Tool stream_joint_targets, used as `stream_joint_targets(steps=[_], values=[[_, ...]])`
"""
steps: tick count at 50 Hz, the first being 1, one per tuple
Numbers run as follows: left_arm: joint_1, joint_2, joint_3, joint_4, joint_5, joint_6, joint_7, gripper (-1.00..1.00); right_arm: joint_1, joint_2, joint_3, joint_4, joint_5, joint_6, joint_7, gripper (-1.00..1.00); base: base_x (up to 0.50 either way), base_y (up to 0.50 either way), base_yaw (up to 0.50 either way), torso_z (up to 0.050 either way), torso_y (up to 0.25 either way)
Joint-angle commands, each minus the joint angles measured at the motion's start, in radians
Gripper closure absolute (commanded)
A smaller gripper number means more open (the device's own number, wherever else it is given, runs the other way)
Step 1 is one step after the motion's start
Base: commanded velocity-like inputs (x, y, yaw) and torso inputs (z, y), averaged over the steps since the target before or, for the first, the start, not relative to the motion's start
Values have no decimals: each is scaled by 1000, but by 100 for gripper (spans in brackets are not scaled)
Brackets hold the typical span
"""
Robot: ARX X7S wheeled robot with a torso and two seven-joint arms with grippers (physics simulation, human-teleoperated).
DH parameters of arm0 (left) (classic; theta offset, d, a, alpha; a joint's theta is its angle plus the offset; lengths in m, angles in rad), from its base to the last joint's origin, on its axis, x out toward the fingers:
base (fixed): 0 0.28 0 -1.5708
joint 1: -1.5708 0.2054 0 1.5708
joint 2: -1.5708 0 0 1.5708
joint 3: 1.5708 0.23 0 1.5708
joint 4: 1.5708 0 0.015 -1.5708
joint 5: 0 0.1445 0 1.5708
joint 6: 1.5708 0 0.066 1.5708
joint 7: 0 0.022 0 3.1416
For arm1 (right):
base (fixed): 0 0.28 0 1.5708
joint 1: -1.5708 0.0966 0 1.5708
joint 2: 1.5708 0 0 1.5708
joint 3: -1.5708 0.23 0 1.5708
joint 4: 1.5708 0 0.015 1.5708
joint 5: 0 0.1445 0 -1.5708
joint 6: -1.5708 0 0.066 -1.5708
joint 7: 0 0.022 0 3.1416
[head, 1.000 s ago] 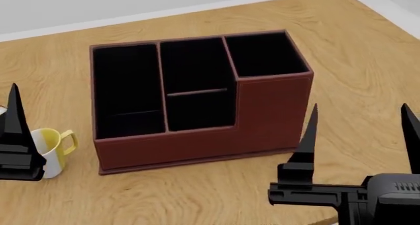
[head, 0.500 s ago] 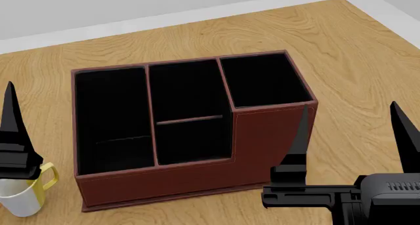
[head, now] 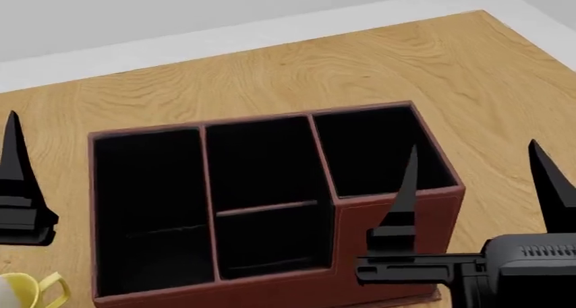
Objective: Pick up the book and place it in the back compartment of the caddy.
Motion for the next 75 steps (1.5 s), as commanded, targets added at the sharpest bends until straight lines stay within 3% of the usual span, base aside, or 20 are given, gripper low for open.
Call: stream_joint_targets(steps=[1, 14, 25, 62, 70, 75], values=[[-1, -4, -3, 3, -2, -3, -4, -100, 3, 9, -21, -3, -9, 6, 12, -100, 356, 400, 0, 0, 0], [0, -6, 2, -5, 1, 4, -6, -100, -18, 13, -20, -2, -5, -64, -13, -100, 24, 28, -1, 0, 0], [7, -5, 9, -18, 8, 23, -7, -100, 1, 6, 0, 3, 43, -9, -3, -100, 332, -362, 0, 0, 1], [-1, -12, -44, 10, -57, -5, -21, -100, -6, 11, -3, -5, 42, -20, 25, -100, 40, 0, 0, 0, 0], [-126, -63, -159, 96, -225, -269, -54, -100, -9, 12, 4, 2, 58, -30, 16, -100, 0, 0, 0, 0, 0], [-247, -145, -182, 106, -260, -371, -34, -100, -10, 13, 10, -2, 67, -30, 16, -100, 0, 0, 0, 0, 0]])
